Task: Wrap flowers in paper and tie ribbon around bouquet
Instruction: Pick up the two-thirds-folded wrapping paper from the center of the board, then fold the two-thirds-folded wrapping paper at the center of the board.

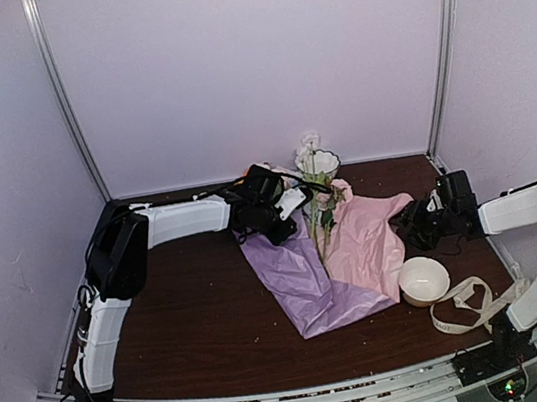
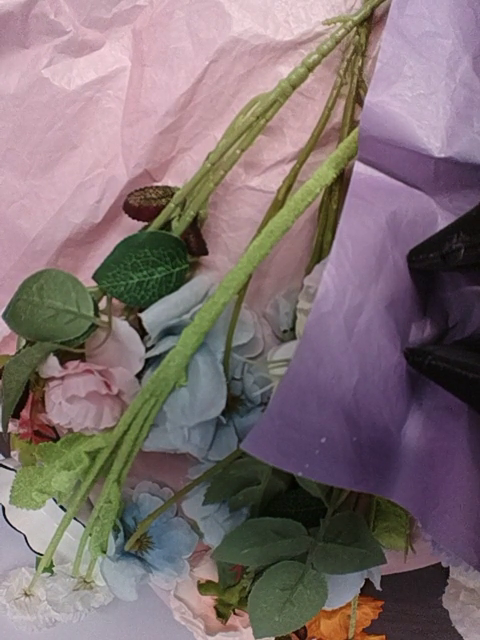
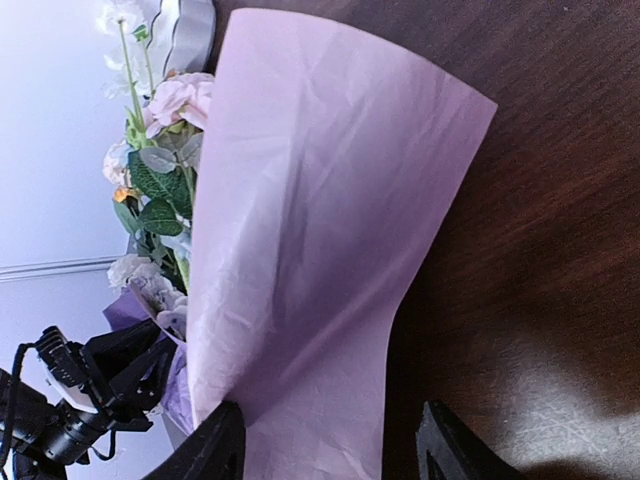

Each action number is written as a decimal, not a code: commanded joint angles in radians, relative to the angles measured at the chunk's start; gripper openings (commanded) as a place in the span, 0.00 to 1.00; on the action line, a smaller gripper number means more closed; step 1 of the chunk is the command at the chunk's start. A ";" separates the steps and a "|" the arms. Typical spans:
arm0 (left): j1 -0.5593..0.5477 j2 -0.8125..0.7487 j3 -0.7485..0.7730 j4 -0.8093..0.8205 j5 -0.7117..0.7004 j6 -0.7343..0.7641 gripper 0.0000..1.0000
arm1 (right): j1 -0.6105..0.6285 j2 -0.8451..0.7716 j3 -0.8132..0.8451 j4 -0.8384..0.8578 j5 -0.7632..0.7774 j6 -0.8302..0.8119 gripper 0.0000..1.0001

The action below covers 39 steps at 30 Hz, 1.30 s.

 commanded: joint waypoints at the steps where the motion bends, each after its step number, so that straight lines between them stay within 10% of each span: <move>1: 0.000 0.035 0.004 -0.009 0.028 0.005 0.28 | 0.031 -0.035 0.013 0.086 -0.054 -0.015 0.60; 19: 0.000 0.038 0.005 -0.010 0.028 0.008 0.28 | 0.259 -0.172 0.016 -0.024 0.067 -0.043 0.61; 30: 0.000 0.039 0.010 -0.015 0.027 0.006 0.27 | 0.412 -0.077 0.296 -0.360 0.356 -0.228 0.01; 39: 0.000 0.042 0.016 -0.019 0.025 0.005 0.26 | 0.576 0.087 0.502 -0.258 0.218 -0.223 0.00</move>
